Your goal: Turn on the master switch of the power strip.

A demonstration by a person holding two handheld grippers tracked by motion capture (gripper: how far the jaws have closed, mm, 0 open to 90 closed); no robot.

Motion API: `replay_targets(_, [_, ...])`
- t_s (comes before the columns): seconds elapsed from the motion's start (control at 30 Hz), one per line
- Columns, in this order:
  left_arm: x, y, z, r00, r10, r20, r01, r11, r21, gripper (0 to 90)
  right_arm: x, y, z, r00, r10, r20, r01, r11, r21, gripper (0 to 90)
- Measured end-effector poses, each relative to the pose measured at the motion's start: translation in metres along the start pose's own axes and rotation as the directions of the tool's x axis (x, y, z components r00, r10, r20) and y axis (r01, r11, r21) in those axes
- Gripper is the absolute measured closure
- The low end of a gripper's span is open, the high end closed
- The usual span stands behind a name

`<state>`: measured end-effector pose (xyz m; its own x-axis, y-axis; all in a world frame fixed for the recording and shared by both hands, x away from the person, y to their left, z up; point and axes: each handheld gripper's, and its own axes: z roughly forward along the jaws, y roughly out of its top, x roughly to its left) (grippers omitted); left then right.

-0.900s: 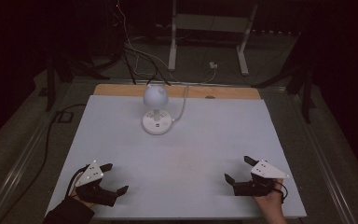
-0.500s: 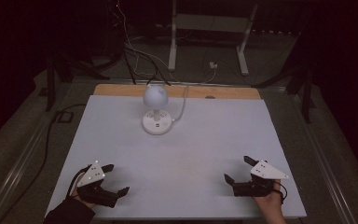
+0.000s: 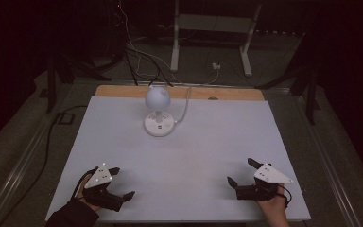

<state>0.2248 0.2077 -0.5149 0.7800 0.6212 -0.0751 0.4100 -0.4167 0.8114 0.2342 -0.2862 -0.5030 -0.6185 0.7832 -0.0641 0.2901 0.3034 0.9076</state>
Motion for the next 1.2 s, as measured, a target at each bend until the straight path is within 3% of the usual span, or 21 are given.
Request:
replay_targets(0.3, [-0.006, 0.012, 0.003, 0.9995, 0.008, 0.029, -0.009, 0.9997, 0.021, 0.0, 0.001, 0.001, -0.002, 1.0, 0.004, 0.003, -0.004, 0.9999, -0.015, 0.0])
replay_targets(0.47, [-0.004, 0.019, 0.002, 0.9995, -0.005, 0.033, 0.005, 1.0, 0.002, 0.0, 0.001, 0.001, -0.003, 1.0, 0.008, 0.002, -0.008, 0.9998, -0.017, 0.0])
replay_targets(1.2, [-0.007, 0.053, 0.003, 0.997, 0.038, 0.067, -0.039, 0.9992, 0.004, 0.0, 0.0, 0.001, -0.004, 0.9998, 0.017, -0.007, -0.017, 0.9996, -0.021, 0.0])
